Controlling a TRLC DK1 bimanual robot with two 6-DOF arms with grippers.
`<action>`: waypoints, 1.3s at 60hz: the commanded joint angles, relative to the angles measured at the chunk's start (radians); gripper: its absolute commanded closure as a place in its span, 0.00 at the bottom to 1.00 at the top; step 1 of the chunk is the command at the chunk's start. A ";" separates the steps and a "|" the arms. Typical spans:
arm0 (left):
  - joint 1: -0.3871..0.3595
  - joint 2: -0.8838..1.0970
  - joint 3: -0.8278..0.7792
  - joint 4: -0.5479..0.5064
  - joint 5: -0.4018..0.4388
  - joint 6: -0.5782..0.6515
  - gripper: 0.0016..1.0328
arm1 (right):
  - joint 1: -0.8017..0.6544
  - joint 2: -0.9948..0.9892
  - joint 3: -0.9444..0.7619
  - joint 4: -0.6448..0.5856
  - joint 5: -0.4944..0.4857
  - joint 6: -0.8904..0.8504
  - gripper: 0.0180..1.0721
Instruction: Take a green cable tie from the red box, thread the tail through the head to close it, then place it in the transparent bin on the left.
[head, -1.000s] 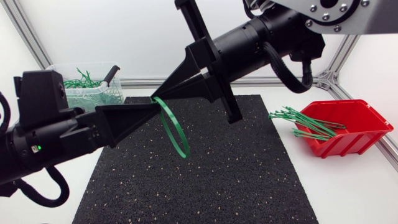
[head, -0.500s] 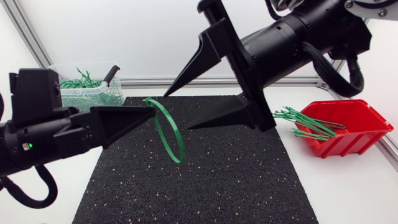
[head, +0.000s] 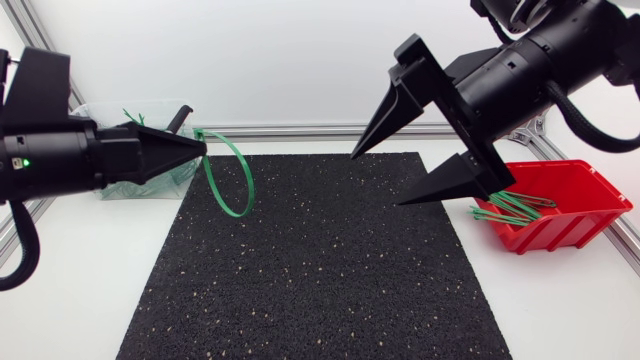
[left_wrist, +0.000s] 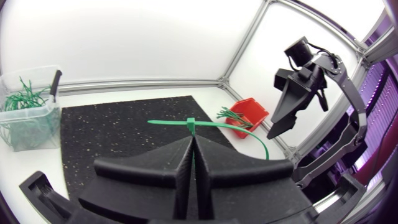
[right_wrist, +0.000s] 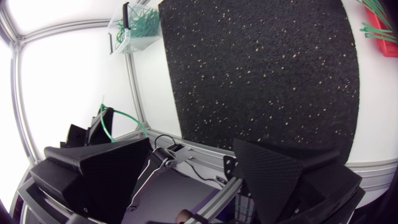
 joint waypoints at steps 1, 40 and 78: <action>0.080 0.043 0.081 -0.054 -0.025 0.106 0.97 | -0.002 0.012 -0.007 -0.016 0.057 -0.066 0.05; 0.471 0.456 0.489 0.077 -0.295 0.379 0.97 | -0.042 -0.178 -0.158 0.122 0.626 -0.216 0.05; 0.557 1.034 0.875 0.132 -0.472 0.445 0.25 | 0.033 -0.300 -0.257 0.142 0.726 -0.219 0.05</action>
